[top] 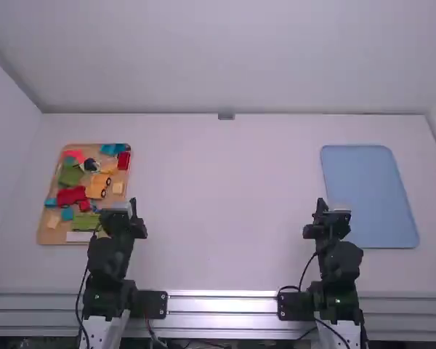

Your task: Assemble lego blocks to make yellow taxi

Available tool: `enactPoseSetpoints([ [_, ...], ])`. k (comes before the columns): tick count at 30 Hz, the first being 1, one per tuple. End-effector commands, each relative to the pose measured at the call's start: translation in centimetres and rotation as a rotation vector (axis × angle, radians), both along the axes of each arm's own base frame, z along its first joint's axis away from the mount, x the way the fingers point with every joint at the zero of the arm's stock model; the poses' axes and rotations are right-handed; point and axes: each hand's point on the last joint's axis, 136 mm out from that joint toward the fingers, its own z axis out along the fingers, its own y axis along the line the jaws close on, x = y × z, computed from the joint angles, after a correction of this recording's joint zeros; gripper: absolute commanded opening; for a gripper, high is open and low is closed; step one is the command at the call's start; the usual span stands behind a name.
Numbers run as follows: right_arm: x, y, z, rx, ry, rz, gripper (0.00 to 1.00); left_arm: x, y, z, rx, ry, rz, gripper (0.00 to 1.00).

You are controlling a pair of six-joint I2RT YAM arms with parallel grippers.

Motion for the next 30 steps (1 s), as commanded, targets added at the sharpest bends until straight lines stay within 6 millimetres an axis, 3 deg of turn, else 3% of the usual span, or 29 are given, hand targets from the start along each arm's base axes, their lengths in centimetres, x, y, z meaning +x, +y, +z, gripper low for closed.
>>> enactPoseSetpoints([
  [1, 0.0, 0.0, 0.0, -0.001, 0.000, -0.002, 0.00, 0.0, 0.0, 0.0, 0.000, 0.000, 0.000, 0.00],
  [14, 0.0, 0.3, 1.4, -0.011, 0.019, 0.017, 0.07, -0.2, 0.6, 1.0, -0.022, 0.033, 0.037, 0.07],
  [30, 1.6, 2.0, 8.0, -0.046, 0.099, 0.106, 0.31, 0.0, 3.2, 5.3, -0.106, 0.153, 0.217, 0.31],
])
